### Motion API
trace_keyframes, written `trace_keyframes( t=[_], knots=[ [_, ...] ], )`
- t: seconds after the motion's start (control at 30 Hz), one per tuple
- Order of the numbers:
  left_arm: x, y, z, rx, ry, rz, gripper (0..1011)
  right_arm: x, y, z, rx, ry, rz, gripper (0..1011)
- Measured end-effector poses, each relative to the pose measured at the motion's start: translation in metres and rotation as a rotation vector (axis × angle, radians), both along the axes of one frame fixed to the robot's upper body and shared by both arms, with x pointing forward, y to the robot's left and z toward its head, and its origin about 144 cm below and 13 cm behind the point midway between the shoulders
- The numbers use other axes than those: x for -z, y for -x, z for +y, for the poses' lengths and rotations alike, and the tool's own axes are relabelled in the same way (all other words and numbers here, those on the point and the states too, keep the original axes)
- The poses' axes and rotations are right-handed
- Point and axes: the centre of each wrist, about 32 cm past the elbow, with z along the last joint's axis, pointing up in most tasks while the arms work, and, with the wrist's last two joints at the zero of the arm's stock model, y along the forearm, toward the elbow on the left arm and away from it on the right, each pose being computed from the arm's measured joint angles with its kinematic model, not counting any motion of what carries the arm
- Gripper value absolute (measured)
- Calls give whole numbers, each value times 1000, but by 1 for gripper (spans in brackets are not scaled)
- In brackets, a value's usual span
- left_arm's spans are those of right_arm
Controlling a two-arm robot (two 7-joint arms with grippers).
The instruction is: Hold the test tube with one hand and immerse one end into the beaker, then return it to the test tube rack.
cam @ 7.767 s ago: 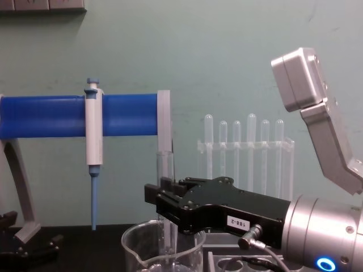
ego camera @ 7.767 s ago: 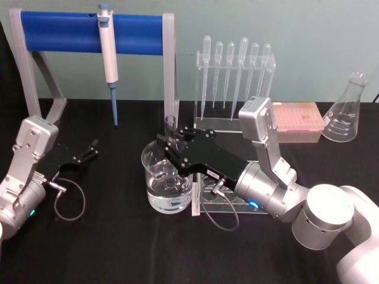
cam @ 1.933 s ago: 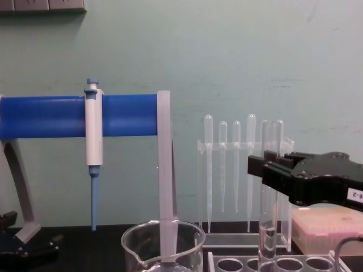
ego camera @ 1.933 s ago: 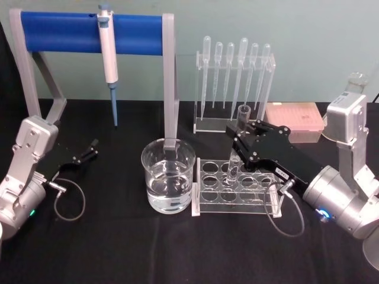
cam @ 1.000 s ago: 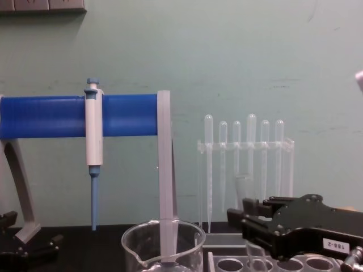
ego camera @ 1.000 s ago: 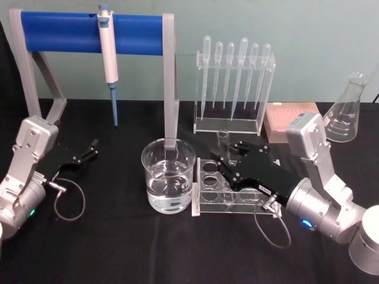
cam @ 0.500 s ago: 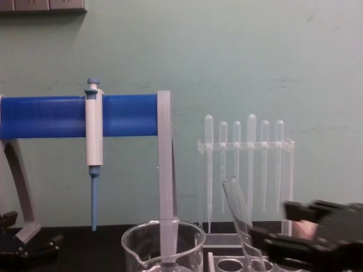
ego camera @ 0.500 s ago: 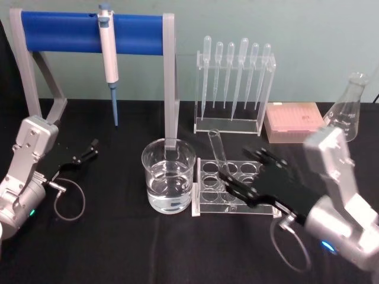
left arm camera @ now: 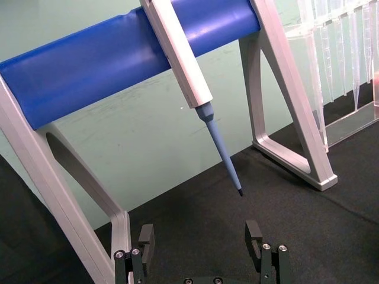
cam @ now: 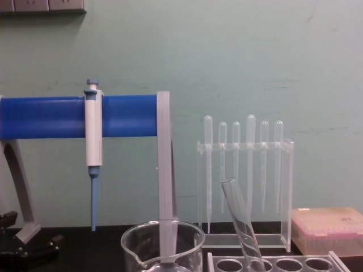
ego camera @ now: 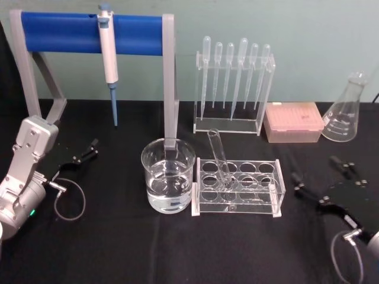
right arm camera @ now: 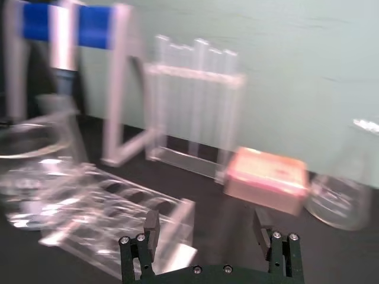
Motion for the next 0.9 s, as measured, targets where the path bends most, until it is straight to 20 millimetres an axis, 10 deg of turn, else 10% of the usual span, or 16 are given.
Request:
trace_keyframes(
  t=[0.43, 0.9],
  knots=[
    [0, 0, 0, 0, 0, 0, 1000, 56, -54, -7, 121, 76, -33, 1003],
    [0, 0, 0, 0, 0, 0, 1000, 63, -64, -1, 107, 92, -66, 1002]
  ],
)
